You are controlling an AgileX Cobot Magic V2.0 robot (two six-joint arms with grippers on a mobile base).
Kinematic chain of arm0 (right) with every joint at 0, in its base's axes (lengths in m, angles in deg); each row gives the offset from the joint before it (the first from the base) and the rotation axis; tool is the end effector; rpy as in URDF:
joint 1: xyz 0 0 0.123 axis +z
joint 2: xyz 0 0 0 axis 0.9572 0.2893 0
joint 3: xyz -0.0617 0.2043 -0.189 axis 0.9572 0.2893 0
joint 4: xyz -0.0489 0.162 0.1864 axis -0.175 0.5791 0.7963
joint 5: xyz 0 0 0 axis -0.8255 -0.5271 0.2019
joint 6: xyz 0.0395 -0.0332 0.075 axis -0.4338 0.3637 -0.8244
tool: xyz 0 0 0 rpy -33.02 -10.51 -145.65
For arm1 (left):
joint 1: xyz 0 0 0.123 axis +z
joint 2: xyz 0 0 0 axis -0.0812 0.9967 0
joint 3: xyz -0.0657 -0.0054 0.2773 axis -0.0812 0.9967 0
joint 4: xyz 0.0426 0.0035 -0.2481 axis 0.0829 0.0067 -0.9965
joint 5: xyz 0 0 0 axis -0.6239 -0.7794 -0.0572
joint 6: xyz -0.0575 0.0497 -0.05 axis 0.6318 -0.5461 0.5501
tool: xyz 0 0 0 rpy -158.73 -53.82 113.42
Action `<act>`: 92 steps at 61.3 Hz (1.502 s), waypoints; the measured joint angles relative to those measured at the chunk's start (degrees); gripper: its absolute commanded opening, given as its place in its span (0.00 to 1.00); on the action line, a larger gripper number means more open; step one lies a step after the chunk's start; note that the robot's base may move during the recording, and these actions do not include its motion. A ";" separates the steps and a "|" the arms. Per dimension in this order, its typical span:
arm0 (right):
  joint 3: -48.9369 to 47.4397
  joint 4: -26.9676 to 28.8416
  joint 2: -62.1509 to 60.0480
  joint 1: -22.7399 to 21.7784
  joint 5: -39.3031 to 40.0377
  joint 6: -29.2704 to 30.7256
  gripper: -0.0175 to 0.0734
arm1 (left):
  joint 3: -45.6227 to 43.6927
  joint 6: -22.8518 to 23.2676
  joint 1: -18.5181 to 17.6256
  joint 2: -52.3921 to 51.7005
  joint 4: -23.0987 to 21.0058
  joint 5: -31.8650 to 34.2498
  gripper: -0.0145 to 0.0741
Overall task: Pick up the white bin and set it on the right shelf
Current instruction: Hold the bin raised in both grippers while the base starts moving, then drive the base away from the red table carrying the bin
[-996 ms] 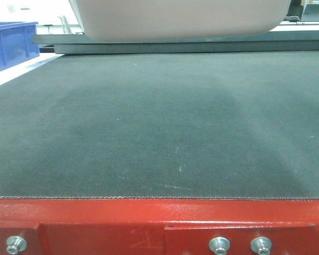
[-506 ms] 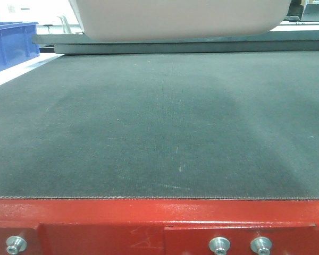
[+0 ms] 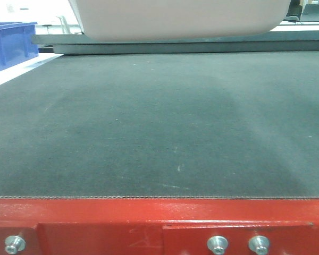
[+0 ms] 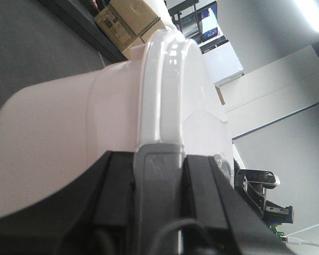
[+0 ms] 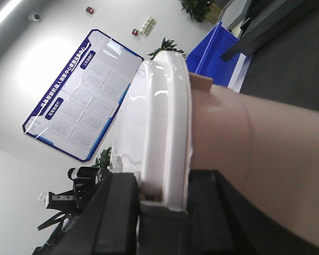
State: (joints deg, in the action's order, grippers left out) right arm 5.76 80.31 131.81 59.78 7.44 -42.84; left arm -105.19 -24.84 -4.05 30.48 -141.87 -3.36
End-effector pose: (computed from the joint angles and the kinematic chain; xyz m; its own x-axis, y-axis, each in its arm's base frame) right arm 0.3081 0.0073 0.3900 -0.5954 0.6143 -0.5178 -0.4088 0.3232 0.8535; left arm 0.3775 -0.0765 0.3755 -0.7478 -0.4299 -0.5060 0.4653 0.2042 -0.8612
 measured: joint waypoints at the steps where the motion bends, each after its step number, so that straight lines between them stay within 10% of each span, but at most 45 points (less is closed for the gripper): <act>1: 0.00 0.00 0.00 0.00 0.11 0.00 0.26 | 0.00 0.00 0.00 0.00 0.00 0.00 0.02; 92: 0.00 0.67 -0.49 0.65 9.02 0.00 0.26 | 0.00 1.03 -1.13 0.00 0.72 -0.11 0.02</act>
State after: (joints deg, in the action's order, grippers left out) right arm 5.76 80.97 131.33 60.43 16.46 -42.84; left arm -105.19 -23.81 -5.18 30.48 -141.15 -3.47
